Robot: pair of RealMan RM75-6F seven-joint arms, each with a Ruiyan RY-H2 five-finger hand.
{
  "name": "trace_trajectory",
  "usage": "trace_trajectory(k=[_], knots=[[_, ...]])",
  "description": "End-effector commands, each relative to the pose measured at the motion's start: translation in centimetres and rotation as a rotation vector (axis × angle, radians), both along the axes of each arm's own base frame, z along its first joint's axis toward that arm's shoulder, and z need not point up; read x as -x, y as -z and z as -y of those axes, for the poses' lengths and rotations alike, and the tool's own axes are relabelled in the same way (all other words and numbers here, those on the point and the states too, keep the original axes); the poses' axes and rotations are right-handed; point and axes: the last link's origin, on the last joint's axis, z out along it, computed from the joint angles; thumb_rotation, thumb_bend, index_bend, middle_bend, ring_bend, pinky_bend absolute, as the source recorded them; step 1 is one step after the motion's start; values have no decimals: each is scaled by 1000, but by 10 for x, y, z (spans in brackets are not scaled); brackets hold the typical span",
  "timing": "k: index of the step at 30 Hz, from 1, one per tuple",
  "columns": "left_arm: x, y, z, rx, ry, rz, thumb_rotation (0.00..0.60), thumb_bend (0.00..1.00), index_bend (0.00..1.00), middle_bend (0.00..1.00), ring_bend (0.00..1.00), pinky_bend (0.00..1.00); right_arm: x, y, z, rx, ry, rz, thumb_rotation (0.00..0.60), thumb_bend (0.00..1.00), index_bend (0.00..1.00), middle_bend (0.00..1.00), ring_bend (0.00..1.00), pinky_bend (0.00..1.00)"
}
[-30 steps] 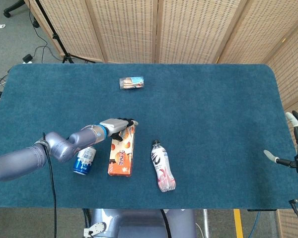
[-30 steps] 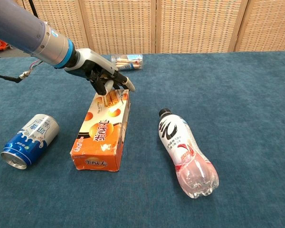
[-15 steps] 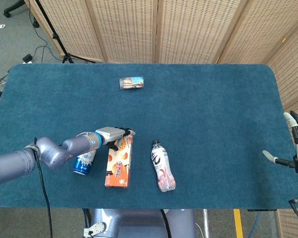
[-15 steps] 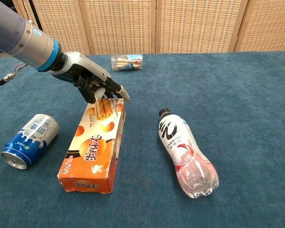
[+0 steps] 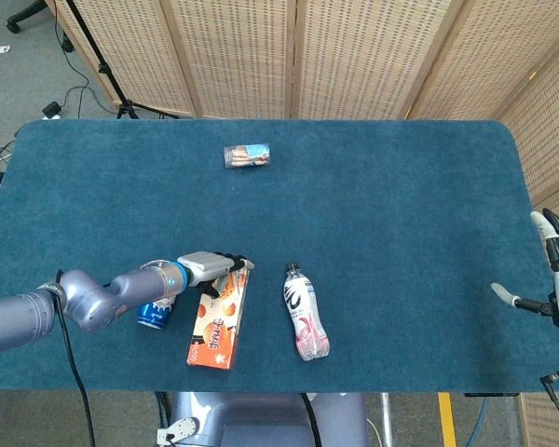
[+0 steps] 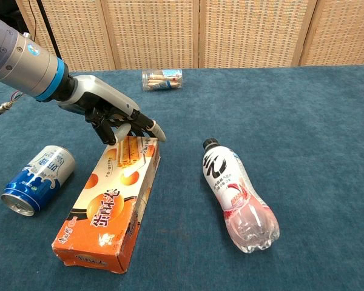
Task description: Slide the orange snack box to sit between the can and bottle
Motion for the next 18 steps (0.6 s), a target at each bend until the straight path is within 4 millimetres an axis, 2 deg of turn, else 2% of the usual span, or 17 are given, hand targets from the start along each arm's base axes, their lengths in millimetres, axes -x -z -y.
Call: trace_trajectory(k=[1,3,6,9,11,13,14,18], knots=[[0,-5,1,-3,-21,20,600,1000,0,0,0,0,0,0,-1,0,-1,0,600,0,5,0,0,0],[0,-11,-3,-44,-9,46,600,997,0,0,0,0,0,0,-1,0,-1,1,600,0,5,0,0,0],[2,-23,-13,-138,6,103,600,876,0,0,0,0,0,0,-1,-1,-3,1,600,0,5,0,0,0],[4,-42,-23,-237,-18,175,600,571,0,0,0,0,-1,0,-1,-3,-6,3,600,0,5,0,0,0],[9,-58,-32,-339,-2,223,600,244,0,0,0,0,-1,0,-2,-3,-9,2,600,0,5,0,0,0],[14,-72,-38,-445,12,276,600,50,0,0,0,0,-2,0,-2,-2,-13,1,600,0,5,0,0,0],[18,-82,-40,-516,23,309,600,5,0,0,0,0,-2,1,-3,-2,-15,-1,600,0,5,0,0,0],[36,-112,-37,-716,70,366,600,0,0,0,0,0,-4,3,-3,-4,-25,-8,600,0,5,0,0,0]])
